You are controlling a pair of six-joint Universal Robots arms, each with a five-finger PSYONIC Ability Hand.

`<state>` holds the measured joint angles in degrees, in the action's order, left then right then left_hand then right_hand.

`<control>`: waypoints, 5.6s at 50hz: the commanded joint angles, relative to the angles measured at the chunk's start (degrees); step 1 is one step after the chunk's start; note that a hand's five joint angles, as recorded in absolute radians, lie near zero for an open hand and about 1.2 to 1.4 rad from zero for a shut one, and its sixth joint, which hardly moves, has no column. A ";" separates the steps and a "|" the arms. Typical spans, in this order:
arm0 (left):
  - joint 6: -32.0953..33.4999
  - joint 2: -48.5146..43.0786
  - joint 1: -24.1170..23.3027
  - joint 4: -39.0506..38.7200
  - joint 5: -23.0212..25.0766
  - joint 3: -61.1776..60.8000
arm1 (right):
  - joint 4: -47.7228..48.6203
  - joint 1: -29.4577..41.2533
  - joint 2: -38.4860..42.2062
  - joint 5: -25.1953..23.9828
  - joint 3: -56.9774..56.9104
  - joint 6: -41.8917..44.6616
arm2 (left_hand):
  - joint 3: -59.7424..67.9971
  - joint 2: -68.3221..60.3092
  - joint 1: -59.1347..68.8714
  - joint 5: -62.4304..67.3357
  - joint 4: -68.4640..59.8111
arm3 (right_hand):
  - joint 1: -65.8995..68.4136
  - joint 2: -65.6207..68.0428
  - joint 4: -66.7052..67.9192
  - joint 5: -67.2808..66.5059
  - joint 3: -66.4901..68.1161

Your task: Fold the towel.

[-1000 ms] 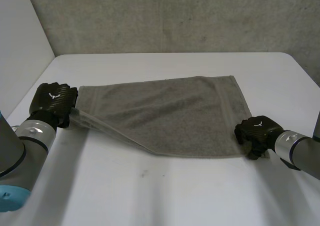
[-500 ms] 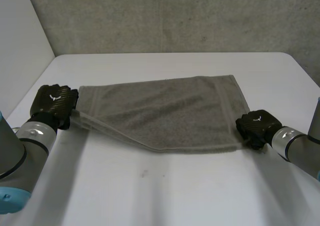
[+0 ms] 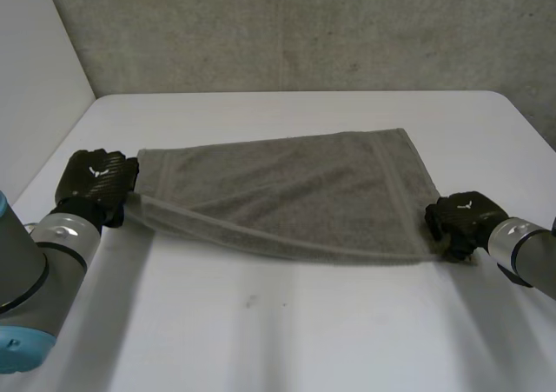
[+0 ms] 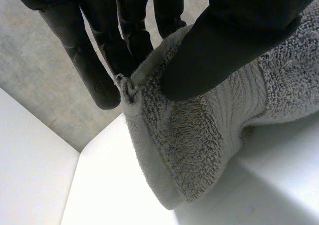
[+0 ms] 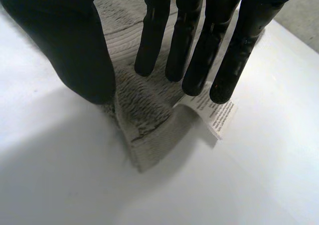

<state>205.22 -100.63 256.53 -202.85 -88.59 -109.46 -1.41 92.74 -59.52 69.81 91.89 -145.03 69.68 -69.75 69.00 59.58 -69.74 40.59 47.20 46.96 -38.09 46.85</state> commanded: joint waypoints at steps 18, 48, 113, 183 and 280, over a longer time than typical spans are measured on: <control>0.00 0.00 -0.51 0.00 0.00 -0.40 | 2.54 0.16 0.81 -0.11 0.13 0.45 | 10.32 -10.25 11.00 10.42 -10.26 | 39.33 32.73 32.96 -31.83 33.07; 13.54 14.40 -2.09 27.93 1.40 -5.58 | -43.40 -12.22 -16.58 1.74 4.25 31.72 | 10.32 -10.25 11.00 10.42 -10.26 | 39.41 32.80 33.04 -31.91 33.15; 7.30 -39.39 -7.00 9.67 1.49 52.52 | 5.89 6.84 21.67 6.75 -42.95 1.17 | -59.68 59.75 -59.00 -59.58 59.74 | -30.59 -37.20 -36.96 38.09 -36.85; -4.75 1.05 -5.78 5.98 2.64 3.91 | 4.92 -16.46 0.04 7.01 -11.55 10.66 | -59.68 59.75 -59.00 -59.58 59.74 | 39.41 32.80 33.04 -31.91 33.15; -6.68 -3.25 -13.16 8.26 -9.58 11.99 | 14.85 43.05 9.34 4.72 -16.48 20.05 | -58.96 59.03 -58.28 -58.87 59.02 | 39.41 32.80 33.04 -31.91 33.15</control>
<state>198.45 -108.50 239.04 -195.24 -98.11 -94.39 14.19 130.76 -55.67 80.54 77.35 -129.13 9.62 -9.81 9.97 1.63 -9.77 53.16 66.68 68.39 -55.95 67.90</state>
